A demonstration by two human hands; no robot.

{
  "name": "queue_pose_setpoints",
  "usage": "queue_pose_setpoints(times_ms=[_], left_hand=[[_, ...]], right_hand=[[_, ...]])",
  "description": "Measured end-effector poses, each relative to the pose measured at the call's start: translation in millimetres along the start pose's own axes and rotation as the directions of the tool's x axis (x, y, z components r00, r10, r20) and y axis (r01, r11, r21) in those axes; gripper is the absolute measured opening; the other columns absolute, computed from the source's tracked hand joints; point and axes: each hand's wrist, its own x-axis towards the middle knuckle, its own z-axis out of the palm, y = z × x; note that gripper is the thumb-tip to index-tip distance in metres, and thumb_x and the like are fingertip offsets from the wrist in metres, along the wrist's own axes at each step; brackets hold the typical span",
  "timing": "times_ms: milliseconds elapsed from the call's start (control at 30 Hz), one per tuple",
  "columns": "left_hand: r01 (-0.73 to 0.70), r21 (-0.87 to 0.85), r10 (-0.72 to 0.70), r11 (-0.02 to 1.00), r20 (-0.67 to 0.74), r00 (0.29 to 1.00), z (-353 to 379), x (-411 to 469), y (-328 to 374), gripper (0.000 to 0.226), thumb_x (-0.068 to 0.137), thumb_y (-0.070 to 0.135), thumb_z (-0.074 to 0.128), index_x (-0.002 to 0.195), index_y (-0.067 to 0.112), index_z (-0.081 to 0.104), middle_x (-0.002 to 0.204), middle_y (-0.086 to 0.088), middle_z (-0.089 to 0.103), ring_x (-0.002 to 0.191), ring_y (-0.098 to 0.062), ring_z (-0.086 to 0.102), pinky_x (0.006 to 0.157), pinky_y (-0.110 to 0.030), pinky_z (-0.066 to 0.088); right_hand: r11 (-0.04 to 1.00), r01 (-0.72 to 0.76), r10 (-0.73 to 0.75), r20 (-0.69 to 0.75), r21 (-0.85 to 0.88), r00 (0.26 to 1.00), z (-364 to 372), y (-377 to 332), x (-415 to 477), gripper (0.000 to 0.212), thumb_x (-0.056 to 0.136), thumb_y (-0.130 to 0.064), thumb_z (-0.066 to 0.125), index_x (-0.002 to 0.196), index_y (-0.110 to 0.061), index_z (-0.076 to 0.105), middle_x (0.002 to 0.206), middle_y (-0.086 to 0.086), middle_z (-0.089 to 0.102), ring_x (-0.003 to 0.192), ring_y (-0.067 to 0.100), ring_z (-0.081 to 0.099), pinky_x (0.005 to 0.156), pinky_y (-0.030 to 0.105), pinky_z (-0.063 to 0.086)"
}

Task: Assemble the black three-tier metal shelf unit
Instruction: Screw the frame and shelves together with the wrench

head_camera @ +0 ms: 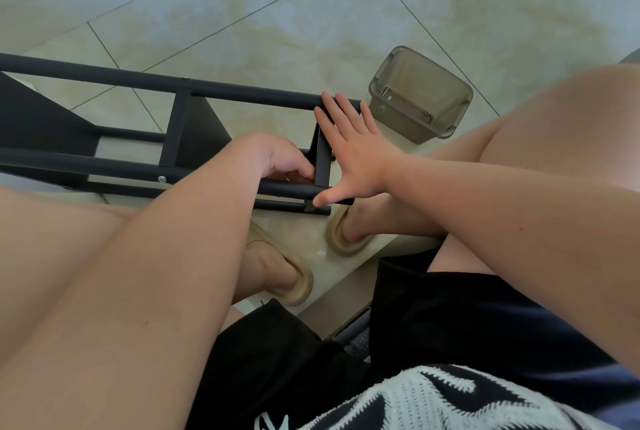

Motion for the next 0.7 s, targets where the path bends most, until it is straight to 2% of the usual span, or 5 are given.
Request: queue_pose_setpoints(times_ms=[67,267,467,600,700], left_hand=[[0.017,-0.004,-0.017,1.0,0.023,1.0,-0.6,-0.1,-0.3,0.028,0.068,0.029,0.075,0.089,0.01,0.077,0.093,-0.007,0.076,0.099,-0.027,0.064,0.106,-0.041,0.042],[0.005,-0.015,-0.004,1.0,0.05,0.999,0.2,-5.4,1.4,0.017,0.088,0.016,0.063,0.076,0.017,0.076,0.084,0.0,0.073,0.092,-0.02,0.061,0.105,-0.039,0.04],[-0.019,0.0,0.019,1.0,-0.021,1.0,1.8,2.2,-0.2,0.011,0.082,0.019,0.069,0.084,0.009,0.073,0.077,-0.003,0.072,0.083,-0.024,0.061,0.089,-0.036,0.045],[-0.024,-0.047,0.026,0.999,0.044,0.999,-1.3,0.6,-2.1,0.031,0.067,0.021,0.071,0.094,0.008,0.077,0.088,-0.006,0.072,0.089,-0.025,0.061,0.103,-0.042,0.043],[-0.017,-0.04,0.019,0.999,0.052,0.998,-0.6,-0.7,-0.5,0.017,0.074,0.02,0.07,0.087,0.011,0.077,0.092,-0.004,0.074,0.092,-0.022,0.063,0.103,-0.04,0.042]], right_hand=[[1.0,-0.002,0.002,0.005,0.001,1.0,-0.2,0.1,0.3,0.147,0.056,-0.098,0.041,0.159,-0.007,-0.012,0.165,0.013,-0.026,0.152,0.03,-0.026,0.123,0.053,-0.013],[1.0,0.002,-0.002,0.0,-0.001,1.0,0.7,-0.1,0.6,0.147,0.059,-0.097,0.045,0.159,-0.007,-0.012,0.165,0.013,-0.026,0.152,0.03,-0.026,0.123,0.053,-0.013],[1.0,0.006,-0.006,-0.003,0.002,1.0,1.8,0.7,1.0,0.147,0.059,-0.097,0.046,0.159,-0.007,-0.013,0.165,0.012,-0.026,0.152,0.03,-0.026,0.123,0.052,-0.014],[1.0,0.002,-0.002,0.0,0.008,1.0,1.8,0.6,0.9,0.148,0.054,-0.098,0.038,0.159,-0.008,-0.013,0.165,0.012,-0.026,0.152,0.029,-0.026,0.123,0.051,-0.014],[1.0,0.004,-0.004,-0.001,0.007,1.0,2.2,1.0,0.9,0.148,0.054,-0.099,0.036,0.159,-0.008,-0.013,0.165,0.012,-0.026,0.152,0.03,-0.026,0.123,0.052,-0.014]])
